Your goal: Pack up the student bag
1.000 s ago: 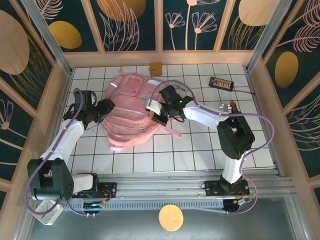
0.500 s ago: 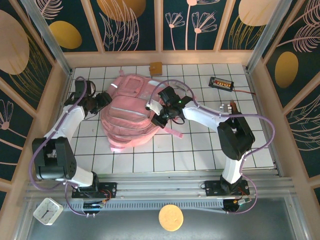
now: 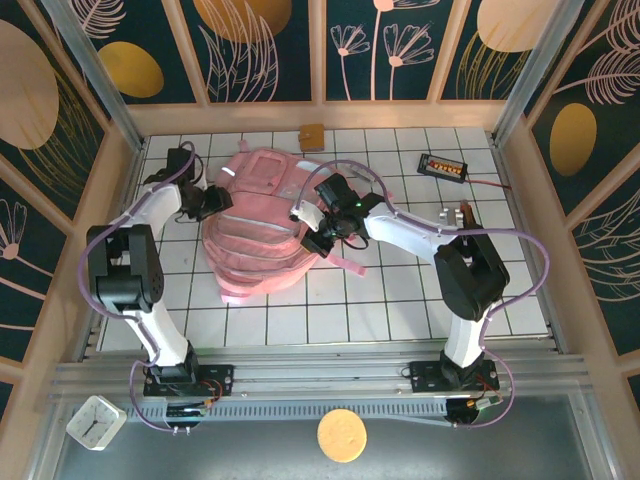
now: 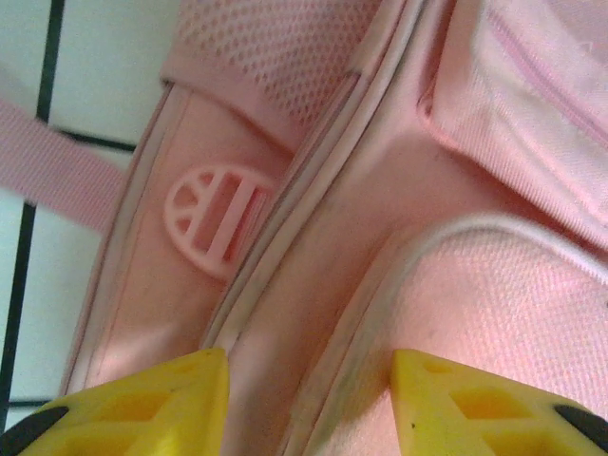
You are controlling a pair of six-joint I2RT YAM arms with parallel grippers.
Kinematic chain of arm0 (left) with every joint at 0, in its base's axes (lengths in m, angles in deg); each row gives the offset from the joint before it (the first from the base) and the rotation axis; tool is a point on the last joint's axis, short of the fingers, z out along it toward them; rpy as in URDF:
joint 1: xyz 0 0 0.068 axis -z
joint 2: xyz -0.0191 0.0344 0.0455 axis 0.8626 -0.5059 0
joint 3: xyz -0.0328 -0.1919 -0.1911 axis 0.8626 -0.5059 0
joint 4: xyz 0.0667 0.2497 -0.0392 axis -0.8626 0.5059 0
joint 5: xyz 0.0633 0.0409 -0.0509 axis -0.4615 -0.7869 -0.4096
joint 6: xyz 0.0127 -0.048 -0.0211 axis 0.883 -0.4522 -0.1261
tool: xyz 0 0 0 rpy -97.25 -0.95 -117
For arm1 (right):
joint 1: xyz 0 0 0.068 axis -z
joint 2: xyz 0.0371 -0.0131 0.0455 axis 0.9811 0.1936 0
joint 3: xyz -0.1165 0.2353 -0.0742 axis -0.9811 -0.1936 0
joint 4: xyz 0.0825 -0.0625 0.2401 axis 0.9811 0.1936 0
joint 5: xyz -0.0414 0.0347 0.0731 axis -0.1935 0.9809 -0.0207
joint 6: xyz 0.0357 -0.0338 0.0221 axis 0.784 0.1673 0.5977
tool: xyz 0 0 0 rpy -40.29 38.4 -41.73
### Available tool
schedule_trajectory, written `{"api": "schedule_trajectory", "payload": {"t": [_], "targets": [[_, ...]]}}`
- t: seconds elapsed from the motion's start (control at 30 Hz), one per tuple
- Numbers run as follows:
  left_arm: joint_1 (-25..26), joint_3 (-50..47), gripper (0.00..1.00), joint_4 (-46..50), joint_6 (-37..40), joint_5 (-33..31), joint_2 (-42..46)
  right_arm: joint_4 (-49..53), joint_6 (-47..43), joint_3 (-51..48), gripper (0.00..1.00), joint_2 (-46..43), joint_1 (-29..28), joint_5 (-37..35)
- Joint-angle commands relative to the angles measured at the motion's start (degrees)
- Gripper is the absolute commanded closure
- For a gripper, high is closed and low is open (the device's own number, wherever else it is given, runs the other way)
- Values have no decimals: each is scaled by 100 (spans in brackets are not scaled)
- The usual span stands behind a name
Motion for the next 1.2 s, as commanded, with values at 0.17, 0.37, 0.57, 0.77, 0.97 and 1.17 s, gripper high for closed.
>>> {"api": "schedule_trajectory", "payload": {"t": [0.17,0.37,0.57,0.77,0.97,1.17], "targets": [[-36,610,68,659,762,353,-535,236,-117,278,100,-90,-70,251],[-63,710,27,542,741,-385,-345,242,-119,323,100,-26,-70,340],[-62,1299,26,842,1052,-414,-821,231,-110,239,100,-61,-67,350],[-41,1492,34,817,1273,171,-1209,214,-93,211,100,-19,-75,376],[7,1627,37,897,1435,441,-1453,206,-76,320,100,129,-78,429],[229,1252,39,766,1515,1039,-1281,190,-66,394,100,258,-78,429]]}}
